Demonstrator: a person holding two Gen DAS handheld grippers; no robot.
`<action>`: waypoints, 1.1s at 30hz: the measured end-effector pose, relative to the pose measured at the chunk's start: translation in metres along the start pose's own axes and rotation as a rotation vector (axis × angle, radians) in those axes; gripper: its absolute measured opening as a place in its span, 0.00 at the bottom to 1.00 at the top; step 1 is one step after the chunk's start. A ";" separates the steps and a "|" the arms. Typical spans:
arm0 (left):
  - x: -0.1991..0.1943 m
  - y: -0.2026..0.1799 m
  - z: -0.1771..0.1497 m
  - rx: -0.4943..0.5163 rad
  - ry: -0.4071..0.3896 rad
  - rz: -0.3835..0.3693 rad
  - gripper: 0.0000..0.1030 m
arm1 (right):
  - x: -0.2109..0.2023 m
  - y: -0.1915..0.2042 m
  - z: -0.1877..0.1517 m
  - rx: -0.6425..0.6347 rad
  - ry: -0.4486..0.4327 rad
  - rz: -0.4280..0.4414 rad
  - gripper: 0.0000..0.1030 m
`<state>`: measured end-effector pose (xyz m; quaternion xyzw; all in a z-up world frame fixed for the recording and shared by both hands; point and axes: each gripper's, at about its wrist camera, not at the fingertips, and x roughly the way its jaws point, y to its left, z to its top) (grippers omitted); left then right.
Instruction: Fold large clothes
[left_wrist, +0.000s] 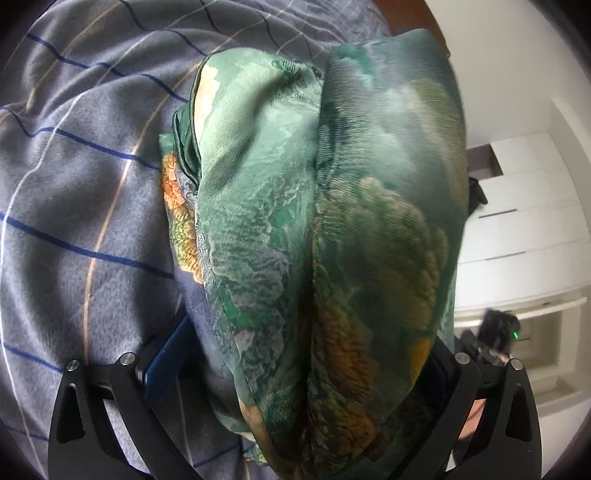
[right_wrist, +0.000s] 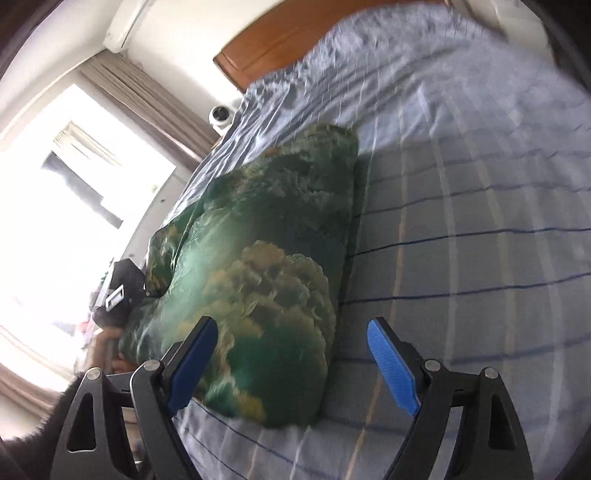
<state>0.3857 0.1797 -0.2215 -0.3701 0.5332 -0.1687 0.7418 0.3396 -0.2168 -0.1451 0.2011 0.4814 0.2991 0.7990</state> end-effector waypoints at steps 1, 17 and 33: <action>0.004 -0.001 0.001 0.000 0.002 -0.001 1.00 | 0.010 -0.006 0.004 0.024 0.022 0.037 0.83; 0.030 -0.019 0.011 0.075 -0.019 0.100 0.77 | 0.102 0.017 0.028 -0.106 0.123 0.018 0.73; -0.016 -0.126 0.002 0.300 -0.236 0.267 0.55 | 0.040 0.120 0.022 -0.500 -0.128 -0.152 0.66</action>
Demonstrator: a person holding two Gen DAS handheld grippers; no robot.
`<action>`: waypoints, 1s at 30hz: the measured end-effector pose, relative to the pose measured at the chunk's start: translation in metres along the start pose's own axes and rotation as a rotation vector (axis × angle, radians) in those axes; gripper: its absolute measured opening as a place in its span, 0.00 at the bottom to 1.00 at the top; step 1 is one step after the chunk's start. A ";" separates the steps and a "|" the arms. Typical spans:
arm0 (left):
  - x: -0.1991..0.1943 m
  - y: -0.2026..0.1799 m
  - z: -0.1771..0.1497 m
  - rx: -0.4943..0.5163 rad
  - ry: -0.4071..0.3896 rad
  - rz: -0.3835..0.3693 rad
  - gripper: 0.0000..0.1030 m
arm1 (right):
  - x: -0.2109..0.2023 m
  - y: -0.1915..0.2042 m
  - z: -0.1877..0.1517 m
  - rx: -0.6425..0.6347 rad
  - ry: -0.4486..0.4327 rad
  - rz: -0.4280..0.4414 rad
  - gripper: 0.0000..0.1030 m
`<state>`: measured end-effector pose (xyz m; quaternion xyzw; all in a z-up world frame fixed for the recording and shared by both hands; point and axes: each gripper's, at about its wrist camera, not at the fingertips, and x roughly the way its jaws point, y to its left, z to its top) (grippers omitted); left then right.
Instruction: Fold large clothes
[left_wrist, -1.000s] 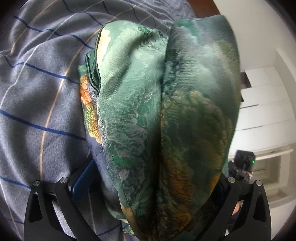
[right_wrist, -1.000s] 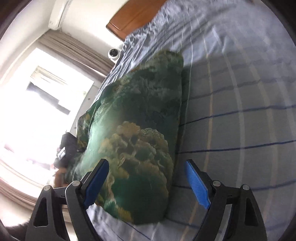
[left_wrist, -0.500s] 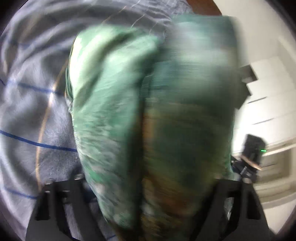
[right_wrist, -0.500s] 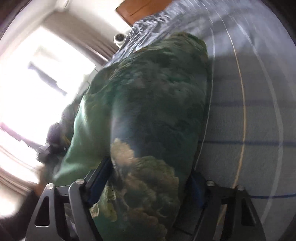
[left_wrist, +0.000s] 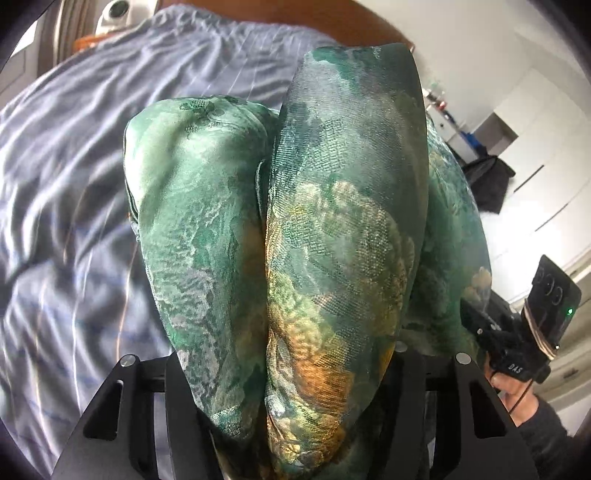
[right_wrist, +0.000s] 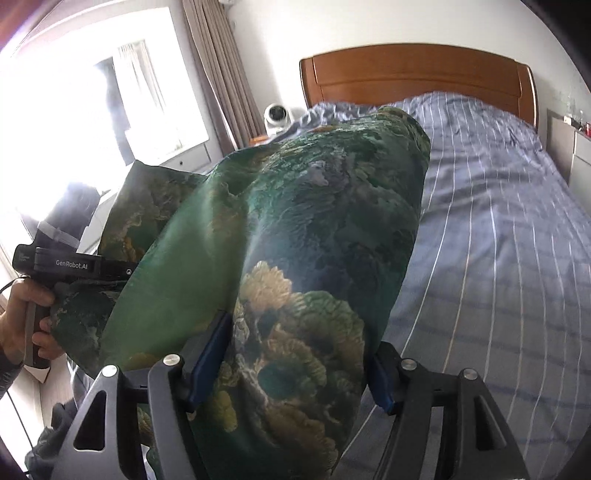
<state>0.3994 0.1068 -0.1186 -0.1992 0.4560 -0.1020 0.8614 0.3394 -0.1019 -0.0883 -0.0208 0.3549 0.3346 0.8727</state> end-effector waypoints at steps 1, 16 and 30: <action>0.004 -0.004 0.012 0.009 -0.012 0.005 0.55 | 0.002 -0.007 0.010 0.001 -0.009 -0.001 0.66; 0.124 0.051 0.070 -0.085 0.064 0.029 0.72 | 0.121 -0.123 0.024 0.204 0.125 0.053 0.66; -0.022 -0.035 -0.005 0.272 -0.310 0.379 0.98 | 0.020 -0.110 0.011 0.163 -0.017 -0.104 0.81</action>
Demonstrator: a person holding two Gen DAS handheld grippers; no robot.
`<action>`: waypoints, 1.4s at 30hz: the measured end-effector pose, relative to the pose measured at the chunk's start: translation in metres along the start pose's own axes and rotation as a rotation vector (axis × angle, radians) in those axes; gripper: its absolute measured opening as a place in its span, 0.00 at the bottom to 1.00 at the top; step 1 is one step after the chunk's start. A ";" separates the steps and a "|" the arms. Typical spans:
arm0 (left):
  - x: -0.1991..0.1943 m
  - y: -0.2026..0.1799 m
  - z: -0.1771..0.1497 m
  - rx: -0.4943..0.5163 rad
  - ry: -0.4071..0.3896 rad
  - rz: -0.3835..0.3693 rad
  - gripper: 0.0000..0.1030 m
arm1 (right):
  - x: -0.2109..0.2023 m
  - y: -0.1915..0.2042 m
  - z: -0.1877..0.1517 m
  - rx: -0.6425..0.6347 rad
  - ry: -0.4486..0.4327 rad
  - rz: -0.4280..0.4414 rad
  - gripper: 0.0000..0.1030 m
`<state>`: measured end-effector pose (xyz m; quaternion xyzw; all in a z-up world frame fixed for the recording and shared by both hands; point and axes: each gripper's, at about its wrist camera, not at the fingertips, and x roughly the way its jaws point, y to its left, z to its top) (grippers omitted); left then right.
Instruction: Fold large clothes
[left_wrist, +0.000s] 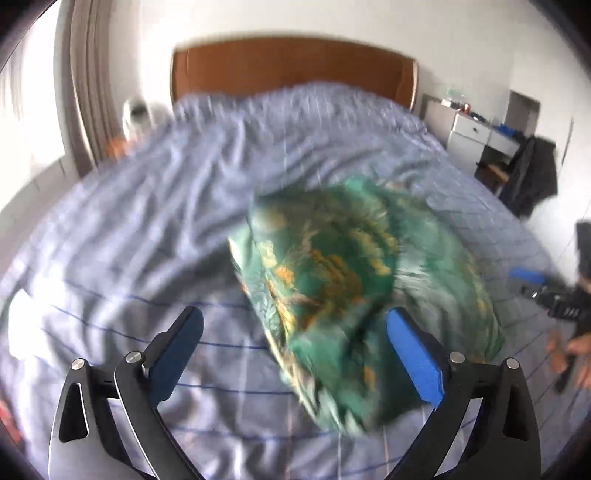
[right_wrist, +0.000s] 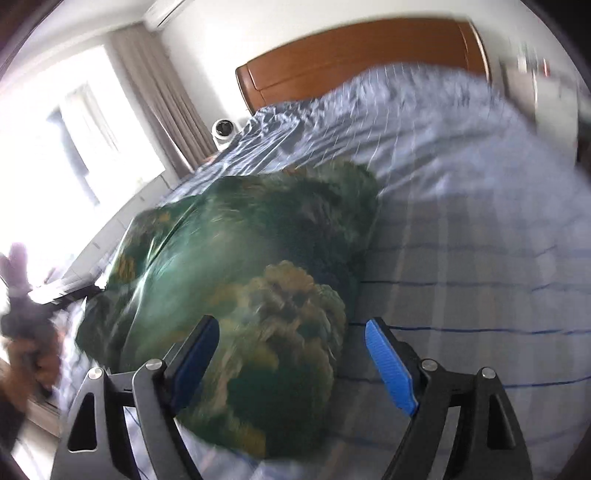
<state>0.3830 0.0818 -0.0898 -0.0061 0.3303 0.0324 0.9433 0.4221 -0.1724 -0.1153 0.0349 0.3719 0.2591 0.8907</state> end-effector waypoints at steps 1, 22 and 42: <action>-0.011 -0.001 -0.002 0.019 -0.029 0.036 0.99 | -0.015 0.008 -0.002 -0.040 -0.018 -0.044 0.81; -0.114 -0.105 -0.061 0.052 -0.116 0.227 1.00 | -0.186 0.090 -0.080 -0.081 -0.127 -0.402 0.81; -0.116 -0.117 -0.071 0.025 -0.010 0.136 1.00 | -0.199 0.111 -0.099 -0.114 -0.098 -0.417 0.88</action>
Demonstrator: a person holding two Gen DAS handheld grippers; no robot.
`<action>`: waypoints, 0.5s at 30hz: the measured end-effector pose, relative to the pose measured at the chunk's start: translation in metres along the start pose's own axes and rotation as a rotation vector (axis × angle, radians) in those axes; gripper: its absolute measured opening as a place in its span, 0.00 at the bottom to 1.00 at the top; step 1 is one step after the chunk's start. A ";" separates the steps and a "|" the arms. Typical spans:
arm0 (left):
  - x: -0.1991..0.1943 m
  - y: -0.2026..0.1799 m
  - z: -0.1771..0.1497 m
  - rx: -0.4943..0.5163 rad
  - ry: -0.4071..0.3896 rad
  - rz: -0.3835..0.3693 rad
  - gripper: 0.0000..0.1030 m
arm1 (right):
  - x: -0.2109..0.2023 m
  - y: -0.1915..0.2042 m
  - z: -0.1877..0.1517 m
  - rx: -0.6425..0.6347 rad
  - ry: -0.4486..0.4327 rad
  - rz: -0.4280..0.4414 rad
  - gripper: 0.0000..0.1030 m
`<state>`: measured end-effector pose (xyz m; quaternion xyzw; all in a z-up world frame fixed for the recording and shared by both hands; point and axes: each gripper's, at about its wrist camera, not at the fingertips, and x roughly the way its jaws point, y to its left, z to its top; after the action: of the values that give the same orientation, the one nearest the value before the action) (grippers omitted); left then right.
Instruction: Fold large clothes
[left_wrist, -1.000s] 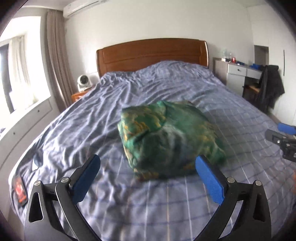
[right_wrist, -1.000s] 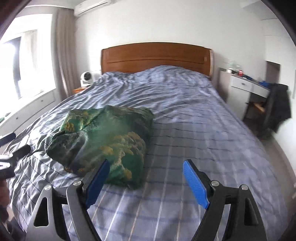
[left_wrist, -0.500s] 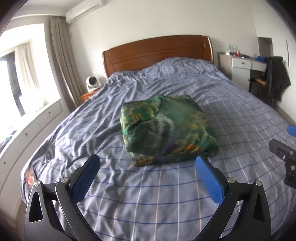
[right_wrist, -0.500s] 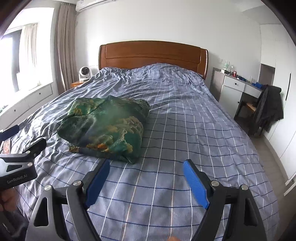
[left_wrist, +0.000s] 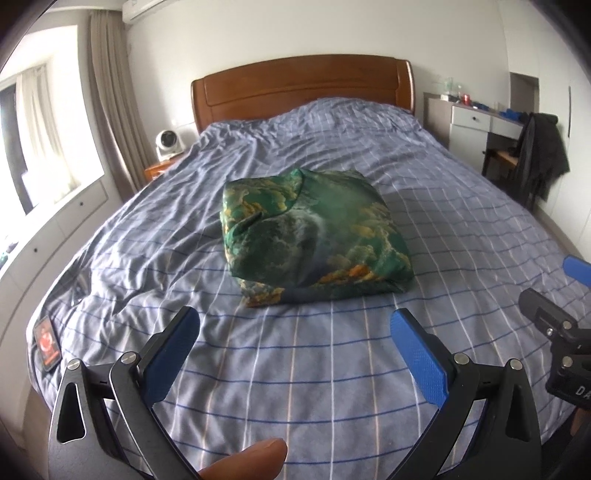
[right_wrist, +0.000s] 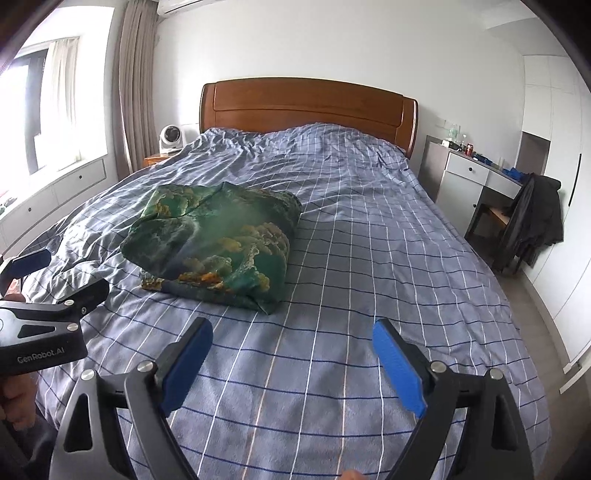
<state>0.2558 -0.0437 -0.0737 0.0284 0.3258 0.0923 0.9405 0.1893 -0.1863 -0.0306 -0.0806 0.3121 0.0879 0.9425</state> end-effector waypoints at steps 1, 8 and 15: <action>-0.001 -0.001 0.000 0.004 0.004 0.000 1.00 | -0.001 -0.001 0.000 0.003 0.001 0.003 0.88; -0.009 -0.002 0.001 -0.008 0.003 -0.015 1.00 | -0.006 0.002 0.000 0.005 0.009 0.011 0.88; -0.016 0.003 0.001 -0.028 0.008 -0.036 1.00 | -0.015 0.008 0.005 -0.010 0.010 0.014 0.88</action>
<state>0.2436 -0.0438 -0.0626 0.0089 0.3285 0.0802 0.9411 0.1786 -0.1795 -0.0179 -0.0836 0.3169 0.0958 0.9399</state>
